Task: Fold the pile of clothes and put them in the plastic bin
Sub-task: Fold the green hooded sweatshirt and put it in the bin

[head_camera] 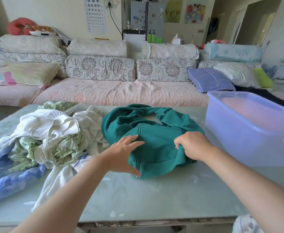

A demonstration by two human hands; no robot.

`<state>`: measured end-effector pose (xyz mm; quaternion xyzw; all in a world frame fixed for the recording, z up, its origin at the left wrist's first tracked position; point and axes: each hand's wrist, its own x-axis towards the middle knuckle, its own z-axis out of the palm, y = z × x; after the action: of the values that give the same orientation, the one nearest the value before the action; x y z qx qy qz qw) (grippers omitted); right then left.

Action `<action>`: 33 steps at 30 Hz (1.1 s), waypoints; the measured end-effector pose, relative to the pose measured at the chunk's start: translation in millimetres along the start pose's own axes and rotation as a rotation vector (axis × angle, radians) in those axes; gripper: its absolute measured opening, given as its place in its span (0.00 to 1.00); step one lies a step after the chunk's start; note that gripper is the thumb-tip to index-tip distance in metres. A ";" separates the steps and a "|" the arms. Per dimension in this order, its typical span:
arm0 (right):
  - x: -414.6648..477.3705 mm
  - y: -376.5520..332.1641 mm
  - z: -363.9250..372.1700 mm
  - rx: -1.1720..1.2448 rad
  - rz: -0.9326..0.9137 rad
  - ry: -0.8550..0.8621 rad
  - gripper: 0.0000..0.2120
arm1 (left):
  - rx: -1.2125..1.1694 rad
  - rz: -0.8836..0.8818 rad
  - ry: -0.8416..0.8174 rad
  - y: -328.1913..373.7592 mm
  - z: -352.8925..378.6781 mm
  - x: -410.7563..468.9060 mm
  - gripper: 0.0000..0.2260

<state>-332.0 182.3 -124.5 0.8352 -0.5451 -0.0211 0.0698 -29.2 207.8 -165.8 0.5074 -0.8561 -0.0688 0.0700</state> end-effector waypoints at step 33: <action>75.0 1.3 22.8 -0.062 0.180 0.294 0.39 | 0.100 -0.054 0.209 -23.0 44.6 77.0 0.38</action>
<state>-305.4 111.1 -143.8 0.7746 -0.6007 0.0909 0.1760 -54.5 131.3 -210.0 0.5374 -0.8326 0.0256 0.1316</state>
